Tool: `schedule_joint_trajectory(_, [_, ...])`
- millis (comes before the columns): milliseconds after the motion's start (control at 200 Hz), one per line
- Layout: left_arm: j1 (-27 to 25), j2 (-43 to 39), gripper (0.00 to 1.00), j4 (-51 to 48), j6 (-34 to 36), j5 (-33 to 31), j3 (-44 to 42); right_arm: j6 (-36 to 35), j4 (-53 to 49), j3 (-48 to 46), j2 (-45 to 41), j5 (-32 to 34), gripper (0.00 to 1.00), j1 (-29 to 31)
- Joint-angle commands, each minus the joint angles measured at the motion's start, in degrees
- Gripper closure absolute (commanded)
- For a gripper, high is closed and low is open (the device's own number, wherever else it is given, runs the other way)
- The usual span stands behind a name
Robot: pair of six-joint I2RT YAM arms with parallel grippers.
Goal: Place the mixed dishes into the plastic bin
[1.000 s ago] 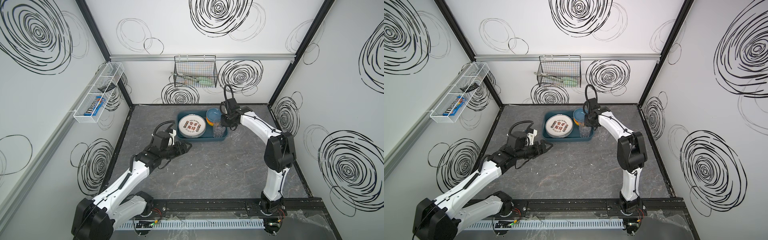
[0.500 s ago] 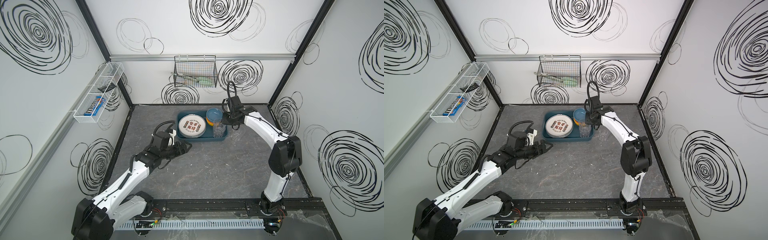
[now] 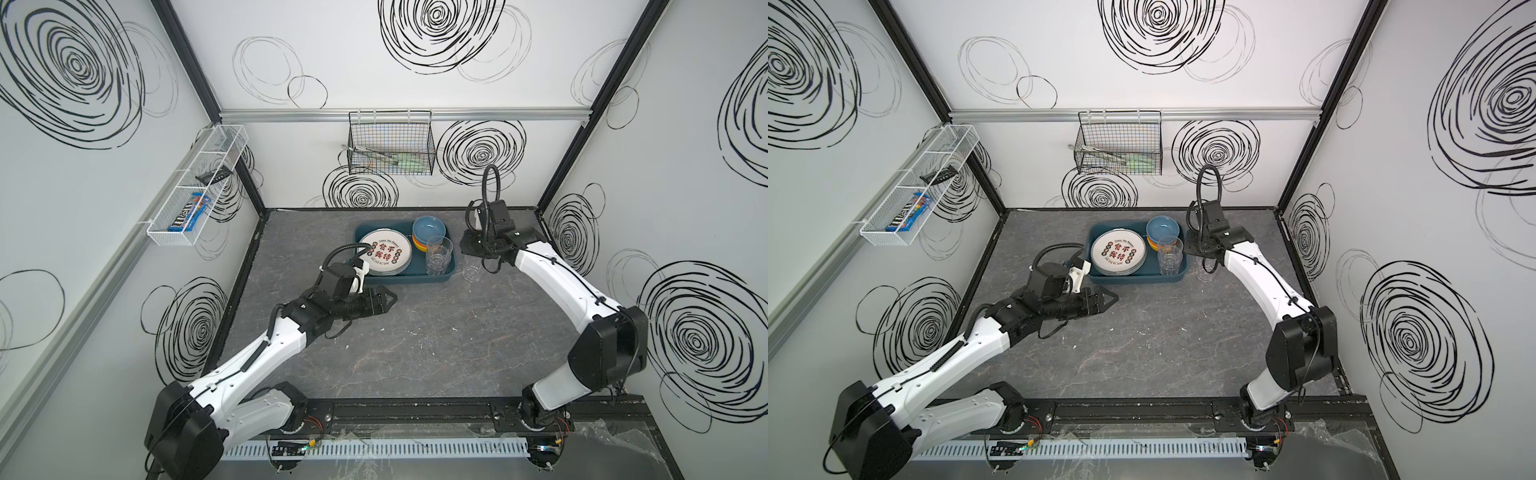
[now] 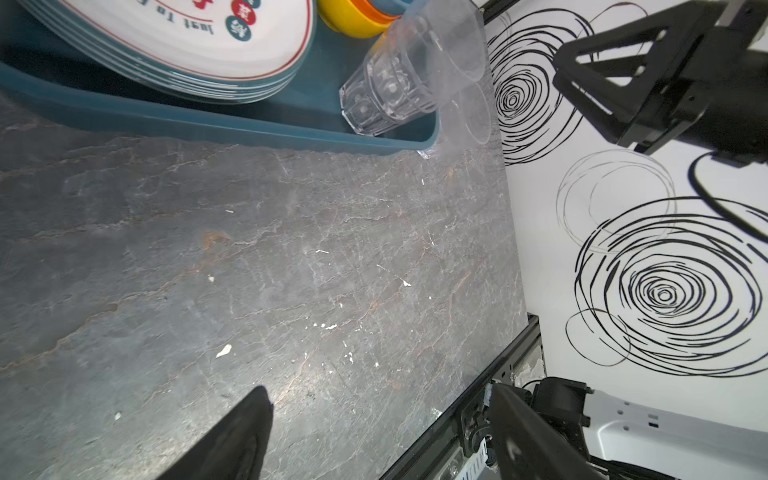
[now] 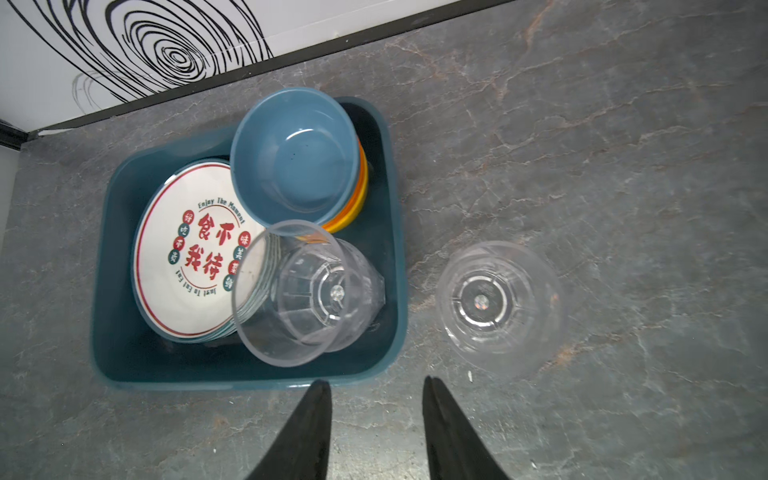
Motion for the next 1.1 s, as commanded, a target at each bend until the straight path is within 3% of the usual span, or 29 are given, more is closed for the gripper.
schedule_joint_trajectory(0, [-2.6,1.9,0.15,1.2,1.9,-2.7,3.1,1.9,5.7,-5.1,-4.5,-0.6,0.54,-2.6])
schedule_joint_trajectory(375, [-11.9,9.9,0.15,2.9,3.0,-6.6,7.9,7.0,5.6,-10.6,-4.5,-7.8,0.49,-14.3])
schedule_joint_trajectory(565, [-13.9,11.7,0.15,2.5,4.2,-8.5,10.1,7.7,5.7,-11.2,-2.0,-13.8,0.41,-18.8])
schedule_joint_trajectory(1096, [-14.3,11.7,0.15,1.7,5.1,-10.6,10.5,7.6,5.6,-7.6,7.2,-17.0,0.45,-19.7])
